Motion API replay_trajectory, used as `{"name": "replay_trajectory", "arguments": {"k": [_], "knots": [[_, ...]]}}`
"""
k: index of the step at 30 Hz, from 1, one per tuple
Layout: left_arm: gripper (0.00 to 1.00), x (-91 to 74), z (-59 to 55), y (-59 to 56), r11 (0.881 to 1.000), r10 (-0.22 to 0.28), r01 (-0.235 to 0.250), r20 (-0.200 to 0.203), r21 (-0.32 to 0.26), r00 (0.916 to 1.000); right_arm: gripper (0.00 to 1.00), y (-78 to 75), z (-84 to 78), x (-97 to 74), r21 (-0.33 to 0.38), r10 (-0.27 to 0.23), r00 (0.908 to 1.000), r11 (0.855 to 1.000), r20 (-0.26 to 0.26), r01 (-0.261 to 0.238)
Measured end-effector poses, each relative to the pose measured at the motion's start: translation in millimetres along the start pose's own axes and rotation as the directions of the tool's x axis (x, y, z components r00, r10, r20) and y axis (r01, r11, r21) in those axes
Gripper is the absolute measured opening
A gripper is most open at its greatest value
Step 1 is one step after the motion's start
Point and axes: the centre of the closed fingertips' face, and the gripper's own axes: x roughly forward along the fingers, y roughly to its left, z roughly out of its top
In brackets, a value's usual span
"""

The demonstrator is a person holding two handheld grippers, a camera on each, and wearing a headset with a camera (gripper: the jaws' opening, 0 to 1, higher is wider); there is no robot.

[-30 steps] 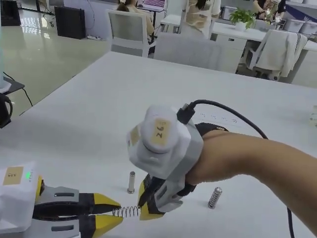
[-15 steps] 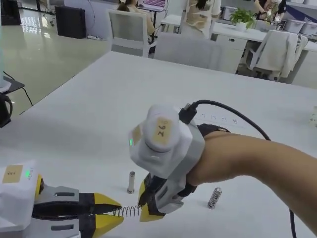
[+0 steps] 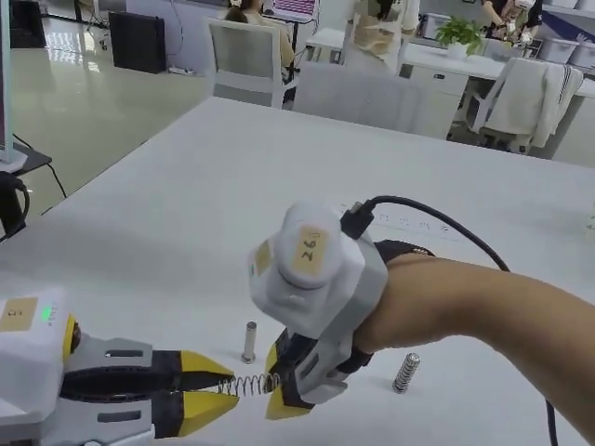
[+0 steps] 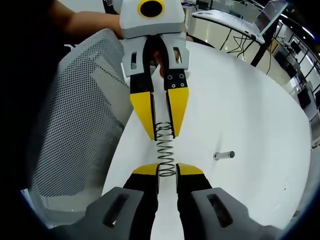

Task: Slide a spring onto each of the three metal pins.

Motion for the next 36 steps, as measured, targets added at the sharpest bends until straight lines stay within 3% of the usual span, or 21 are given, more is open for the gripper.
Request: {"name": "replay_trajectory", "arguments": {"k": [12, 29, 36], "knots": [[0.02, 1.2, -2.5, 0.8, 1.0, 0.004, -0.004, -0.003, -0.002, 1.0, 0.09, 0.2, 1.8, -1.3, 0.006, -0.006, 0.9999, 1.0, 0.011, 0.006], [0.02, 5.4, -17.9, -0.7, 1.0, -0.003, 0.002, -0.037, -0.02, 0.9993, 0.09, 3.9, 25.5, -14.2, 0.006, -0.006, 0.9977, 1.0, 0.067, 0.006], [0.02, 7.5, -20.5, -0.7, 1.0, -0.006, 0.005, -0.038, -0.03, 0.9993, 0.08, 4.1, 31.2, -13.5, -0.01, -0.006, 0.9983, 1.0, 0.058, 0.007]]}}
